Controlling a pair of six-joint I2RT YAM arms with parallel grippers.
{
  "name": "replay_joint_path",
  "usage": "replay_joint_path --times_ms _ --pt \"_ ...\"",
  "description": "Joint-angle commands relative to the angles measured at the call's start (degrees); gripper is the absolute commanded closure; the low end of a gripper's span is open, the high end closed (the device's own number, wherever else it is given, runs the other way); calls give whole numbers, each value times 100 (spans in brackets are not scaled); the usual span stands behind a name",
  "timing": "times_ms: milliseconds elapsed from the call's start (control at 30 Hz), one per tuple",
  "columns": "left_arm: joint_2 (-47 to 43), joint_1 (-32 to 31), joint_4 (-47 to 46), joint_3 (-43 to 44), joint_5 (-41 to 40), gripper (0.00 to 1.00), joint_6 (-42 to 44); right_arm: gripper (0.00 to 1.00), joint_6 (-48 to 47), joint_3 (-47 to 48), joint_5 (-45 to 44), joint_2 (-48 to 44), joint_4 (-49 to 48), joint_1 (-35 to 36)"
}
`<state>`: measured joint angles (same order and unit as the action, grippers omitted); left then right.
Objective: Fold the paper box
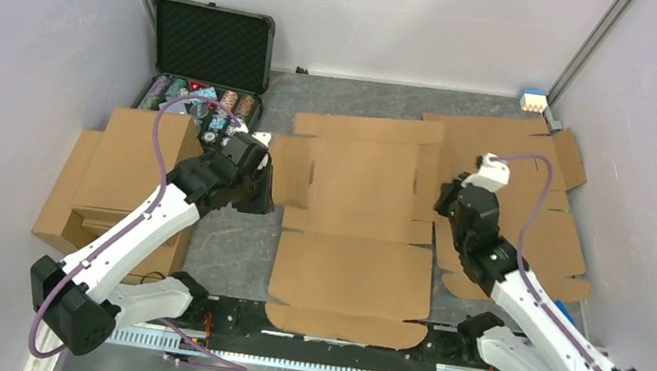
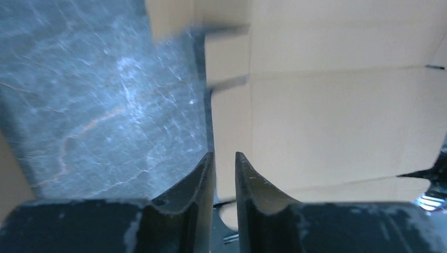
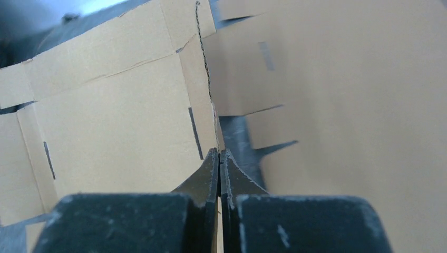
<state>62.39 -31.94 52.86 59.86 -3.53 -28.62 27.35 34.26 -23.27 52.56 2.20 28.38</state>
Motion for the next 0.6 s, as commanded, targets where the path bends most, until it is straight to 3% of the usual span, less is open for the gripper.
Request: replay_joint_path --times_ms 0,167,233,267,567 --pt "-65 3 -729 -560 818 67 -348 100 984 -481 -1912 -650 743 -104" --pt "-42 -108 -1306 -1309 1064 59 -803 100 1386 -776 -2279 -1056 1492 -109" --pt "-72 -225 -1580 -1618 1043 45 -977 100 1387 -1008 -2252 -1311 1523 -118" --pt "-90 -277 -1700 -1746 972 42 -1091 100 1417 -1122 -2252 -1431 1549 -113" --pt "-230 -427 -2194 -2669 1079 30 -1801 100 1661 -1817 -2376 -2637 2040 -113"
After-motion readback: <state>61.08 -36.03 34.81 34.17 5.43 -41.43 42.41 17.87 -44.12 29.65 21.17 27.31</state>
